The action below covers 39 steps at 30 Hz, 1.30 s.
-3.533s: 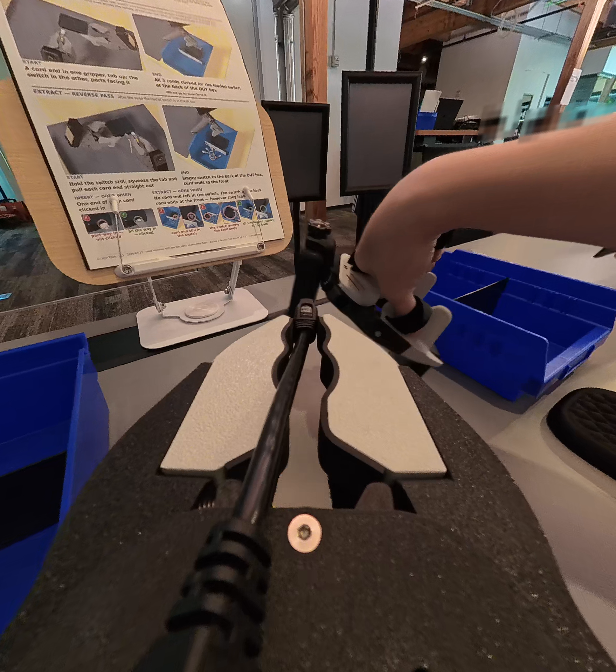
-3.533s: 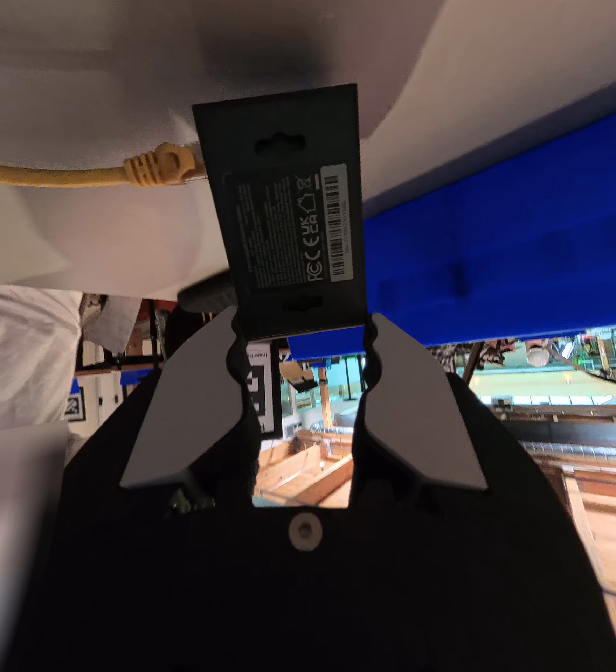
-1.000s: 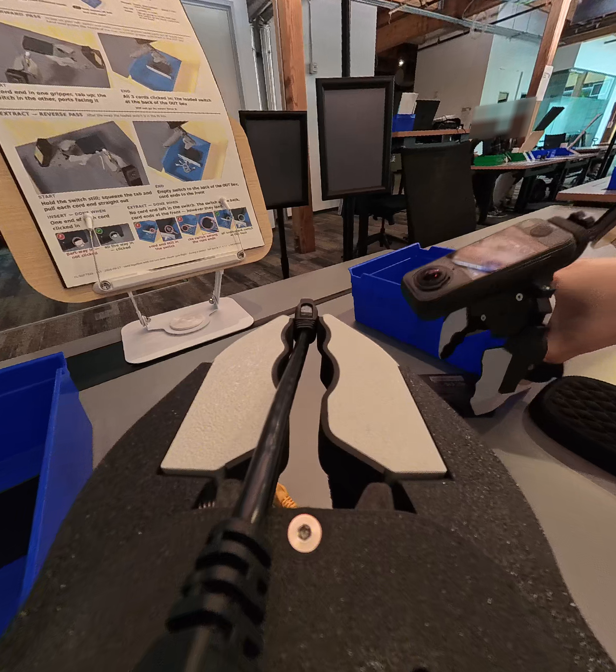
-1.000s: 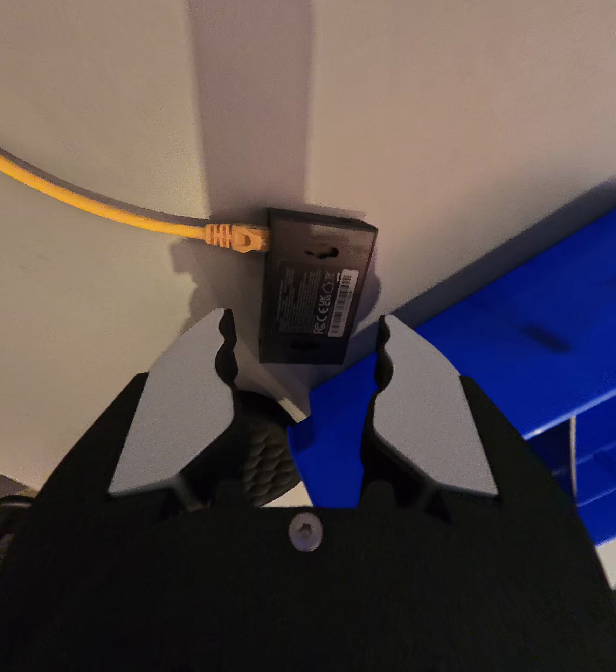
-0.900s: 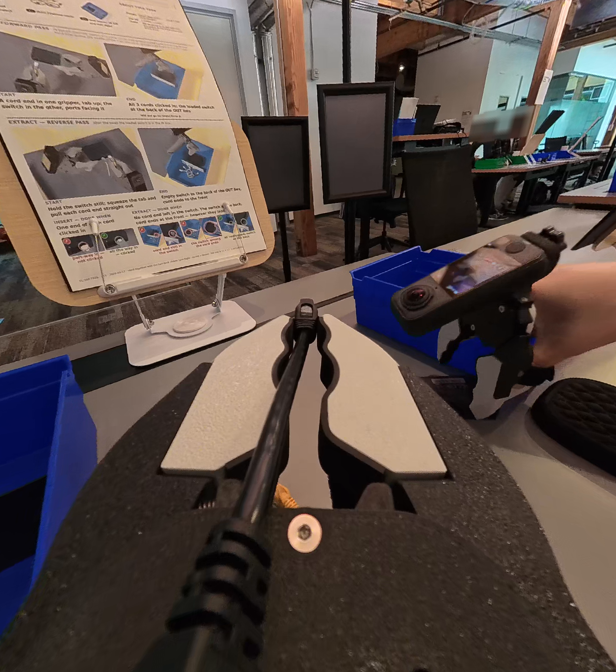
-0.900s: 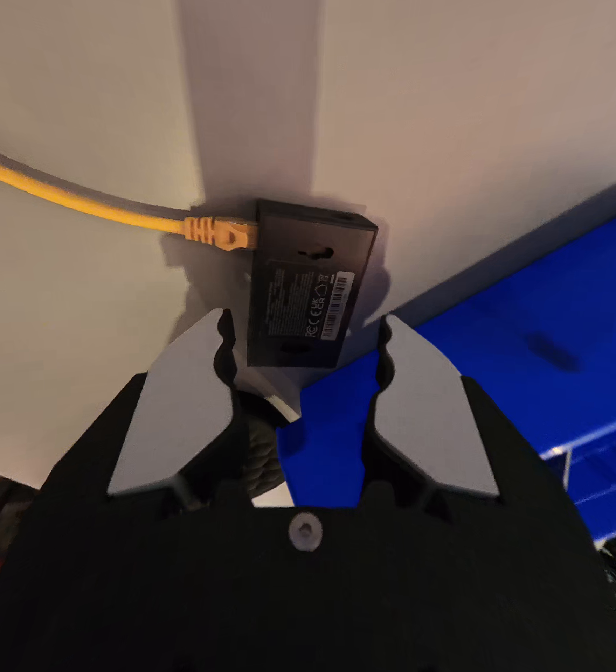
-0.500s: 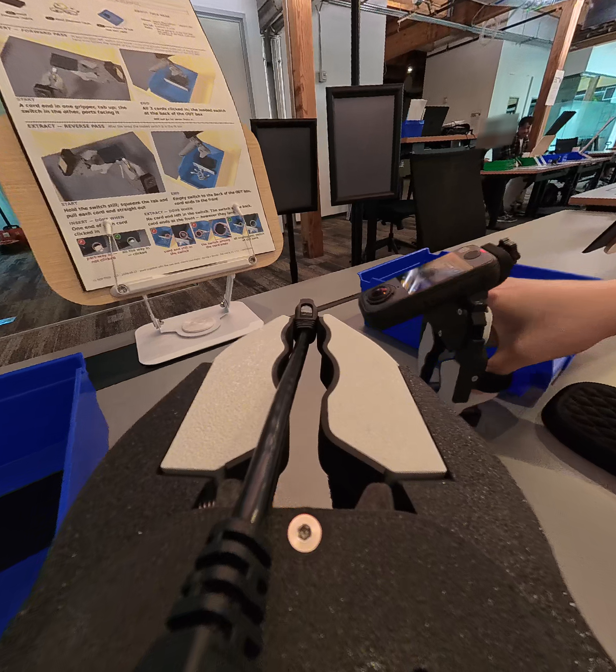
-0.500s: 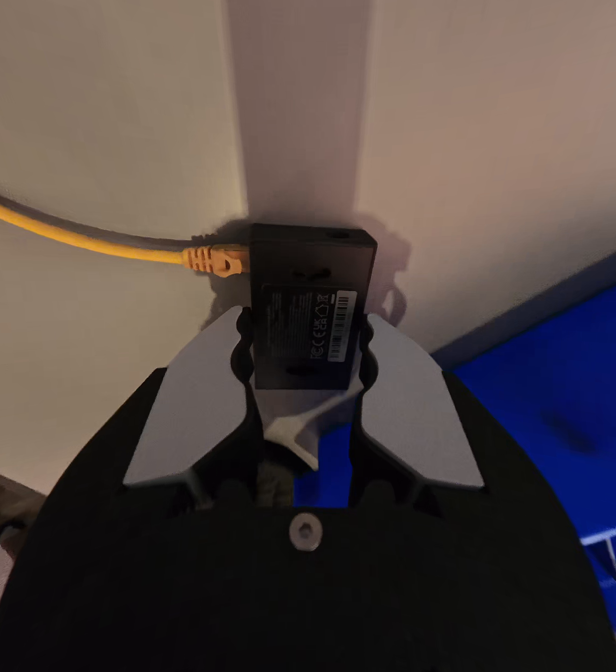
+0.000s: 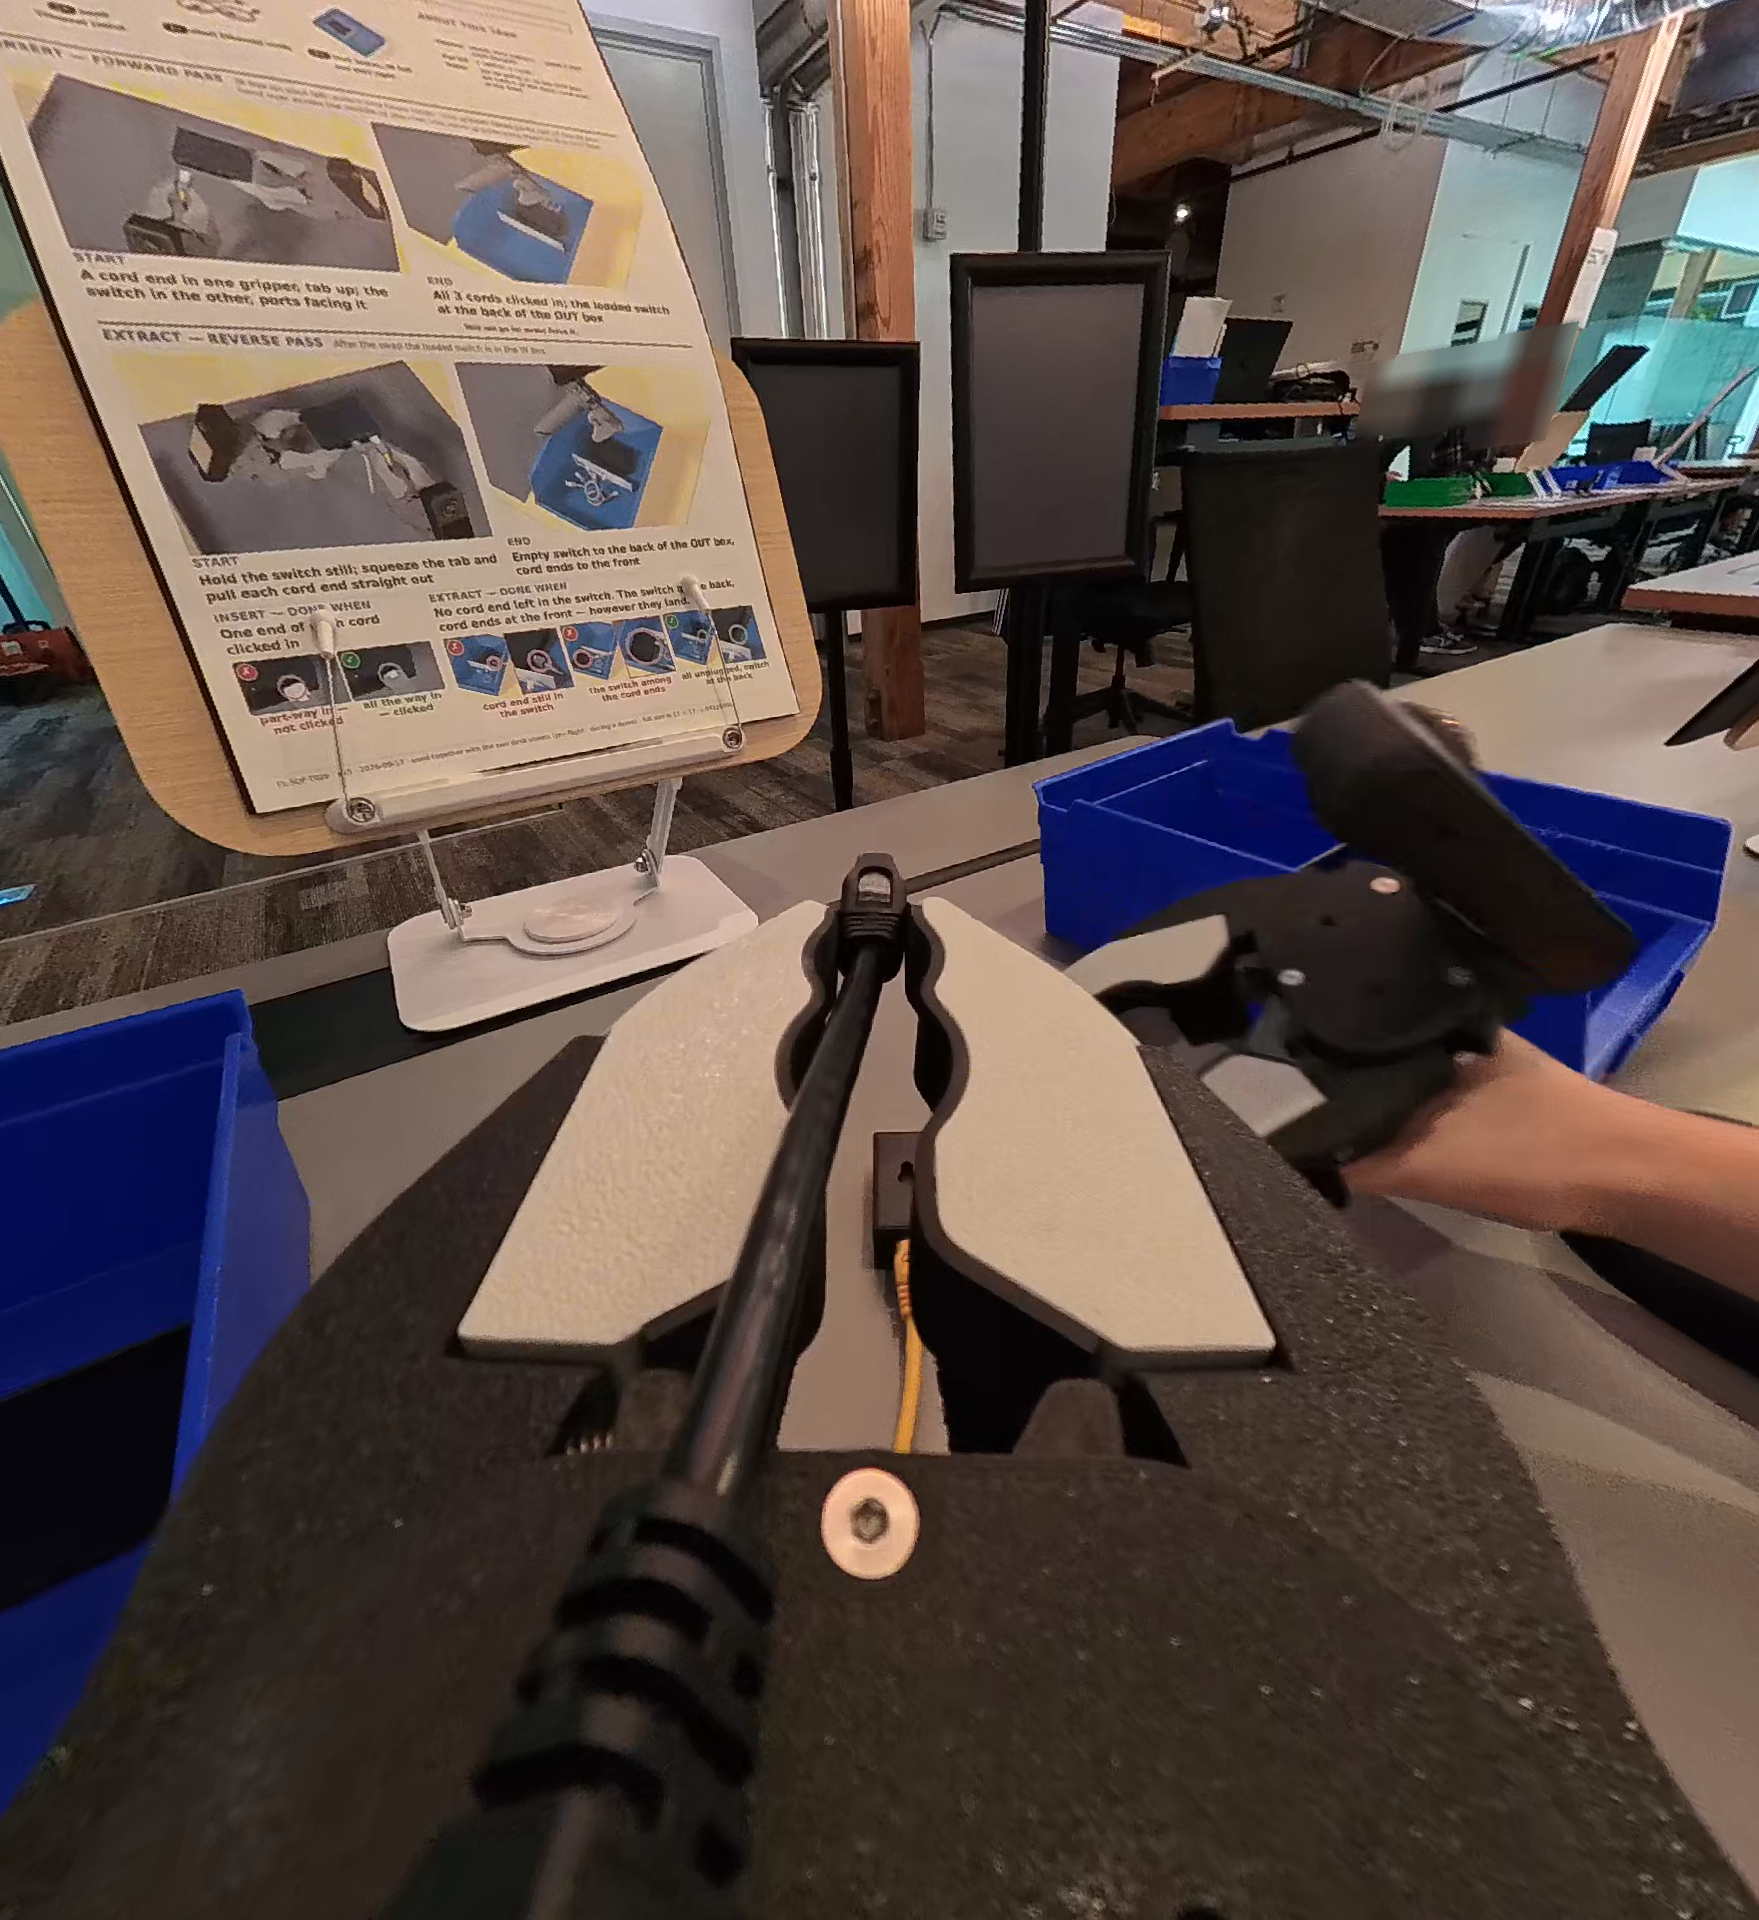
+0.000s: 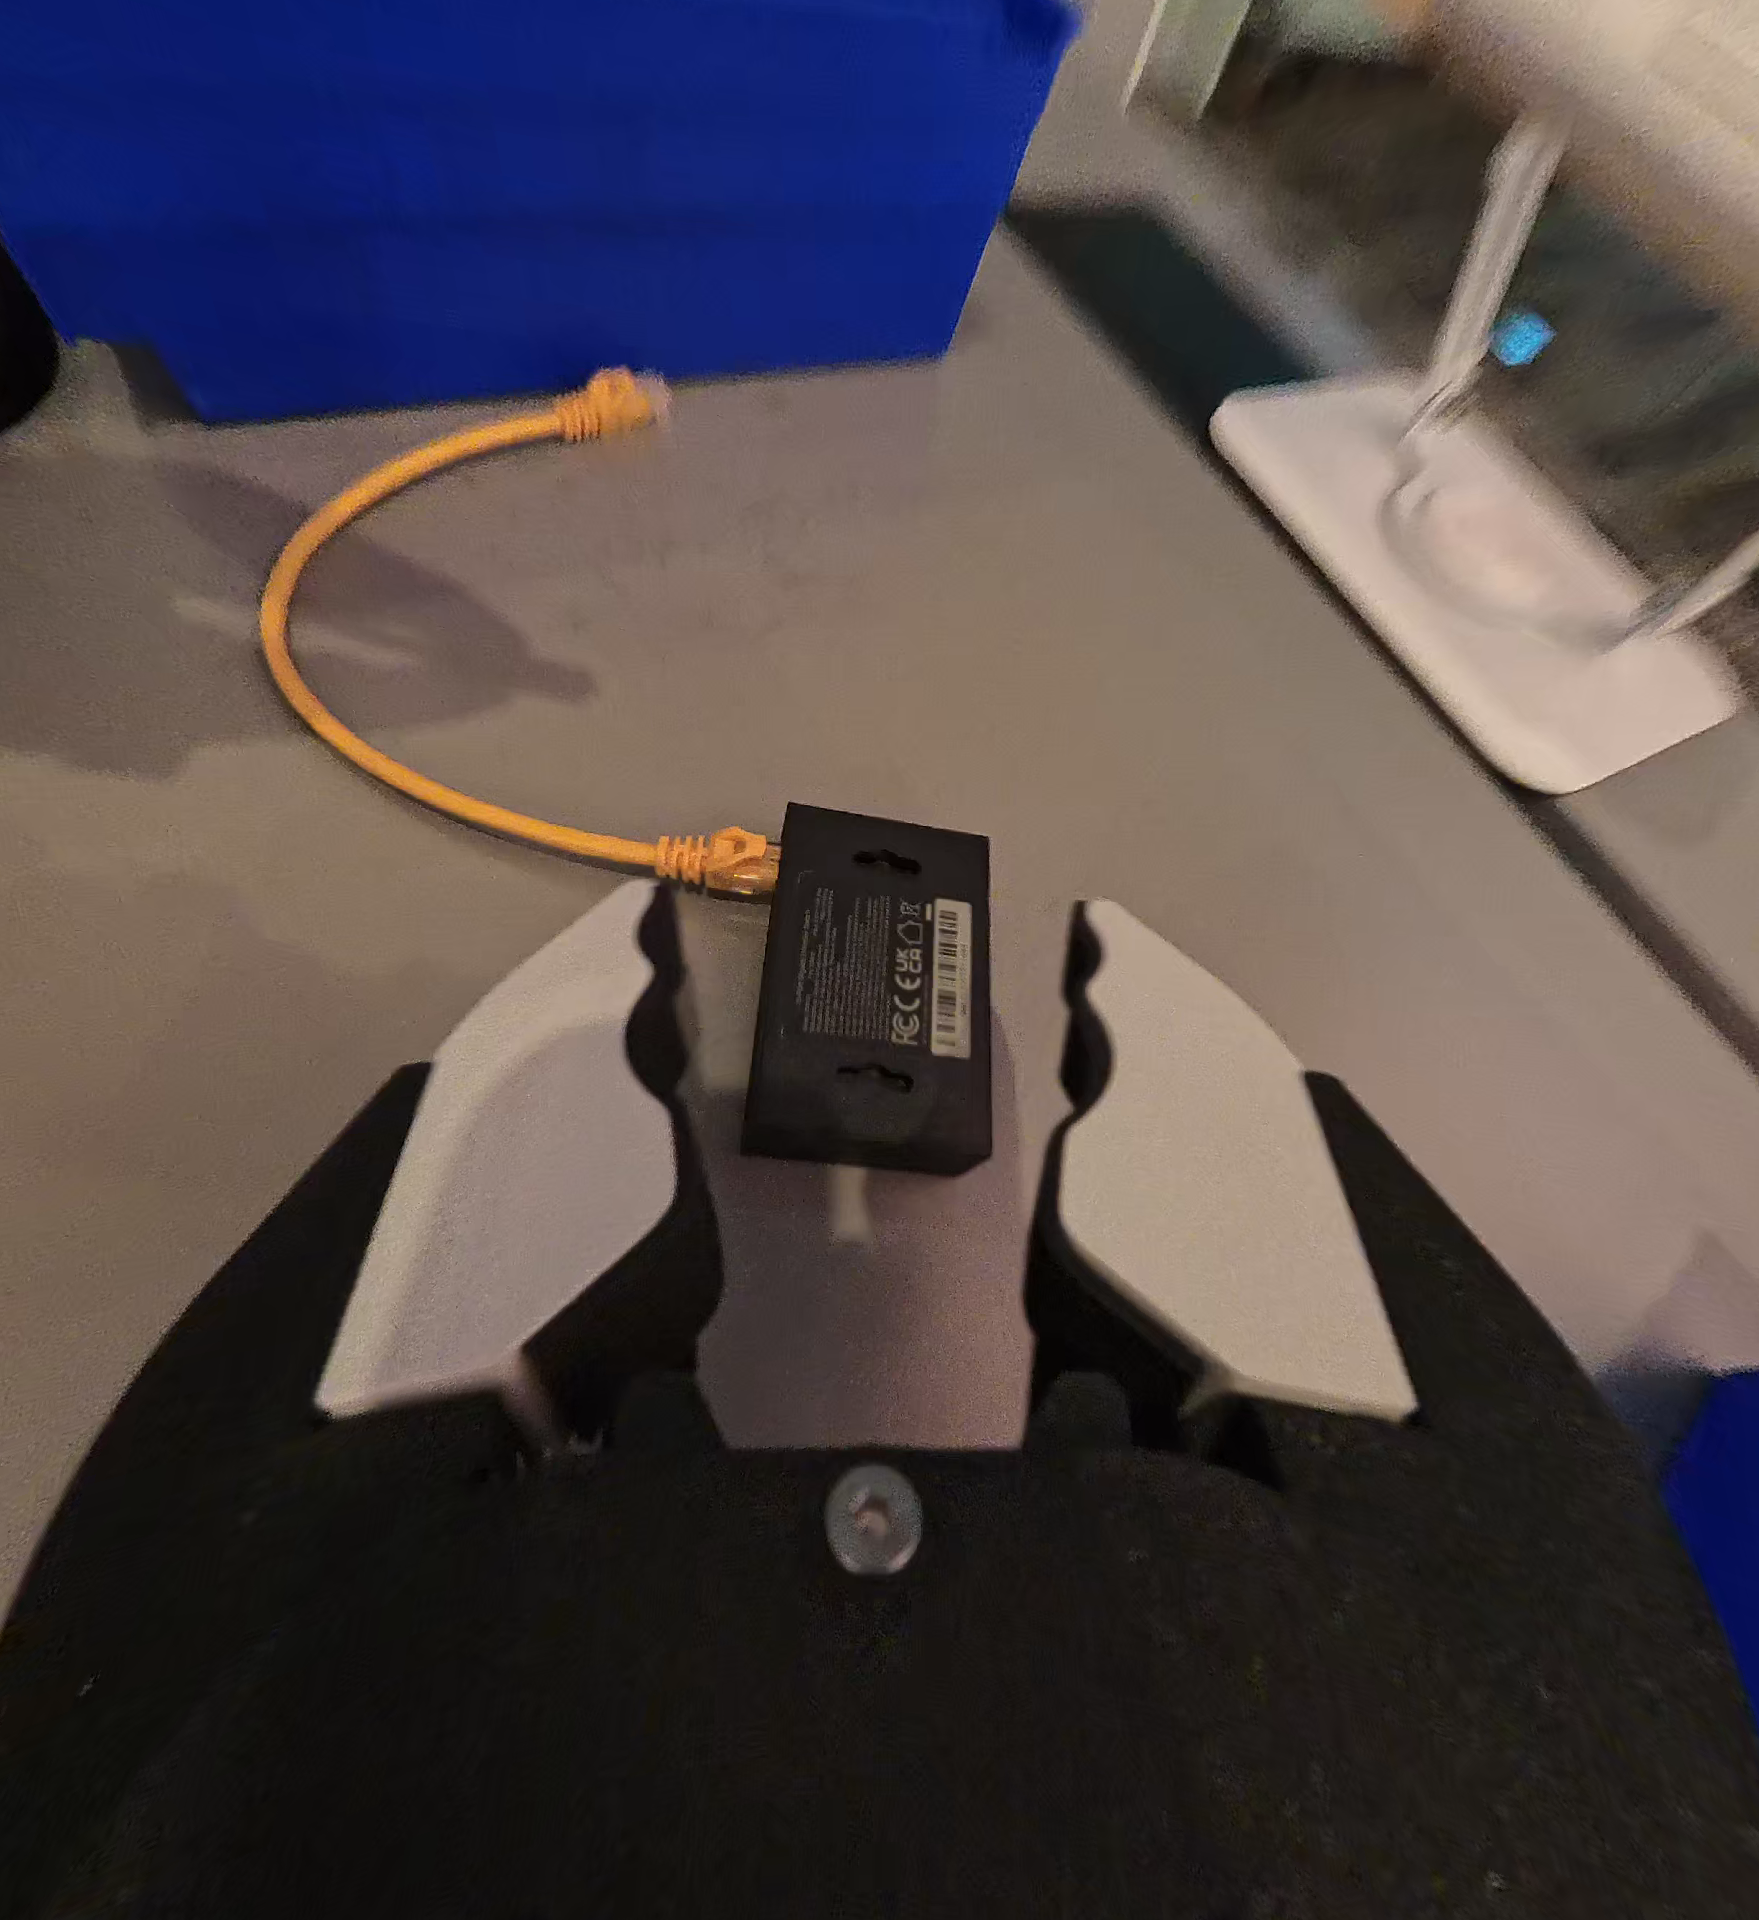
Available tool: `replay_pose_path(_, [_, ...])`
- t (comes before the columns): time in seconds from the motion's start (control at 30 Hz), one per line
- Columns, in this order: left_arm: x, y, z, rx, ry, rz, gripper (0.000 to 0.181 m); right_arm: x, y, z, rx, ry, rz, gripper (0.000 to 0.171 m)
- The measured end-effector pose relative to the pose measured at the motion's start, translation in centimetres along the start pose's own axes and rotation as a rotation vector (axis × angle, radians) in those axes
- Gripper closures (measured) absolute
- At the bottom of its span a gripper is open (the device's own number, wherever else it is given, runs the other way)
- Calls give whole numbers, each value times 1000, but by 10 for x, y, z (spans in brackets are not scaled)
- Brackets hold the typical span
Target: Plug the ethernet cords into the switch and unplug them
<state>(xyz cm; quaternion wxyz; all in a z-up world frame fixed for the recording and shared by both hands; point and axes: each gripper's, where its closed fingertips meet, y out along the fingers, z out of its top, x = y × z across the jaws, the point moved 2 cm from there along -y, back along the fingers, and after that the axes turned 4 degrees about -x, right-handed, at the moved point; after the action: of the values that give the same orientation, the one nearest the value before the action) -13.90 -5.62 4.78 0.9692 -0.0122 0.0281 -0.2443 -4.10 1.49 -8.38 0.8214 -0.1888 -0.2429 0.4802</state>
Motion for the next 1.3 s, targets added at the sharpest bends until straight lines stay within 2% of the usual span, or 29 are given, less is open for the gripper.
replay_pose_path(0.1, [3,0,1,3,4,-6,170,-4,-17,-9,114,-16,-89,83])
replay_pose_path(0.17, [5,1,0,0,8,-11,170,-4,-12,-29,22,9,-101,80])
replay_pose_path(0.3, [5,3,-2,-9,13,-10,170,-5,4,-57,-175,162,-18,91])
replay_pose_path(0.4, [4,3,-2,-12,6,-9,170,-9,15,-63,-248,272,45,83])
replay_pose_path(0.47, [3,2,-2,-8,4,-8,170,-6,18,-61,-245,265,15,91])
replay_pose_path(0.7, [4,4,-3,-14,3,-16,170,-4,25,-57,-251,264,16,95])
replay_pose_path(0.77, [5,4,-3,-14,7,-16,170,-5,25,-55,-239,249,25,110])
replay_pose_path(1.0, [2,4,-4,-18,-3,-16,170,-2,11,-48,-249,216,0,110])
replay_pose_path(1.3, [2,5,-6,-30,-20,-25,170,21,-26,-26,-170,403,53,111])
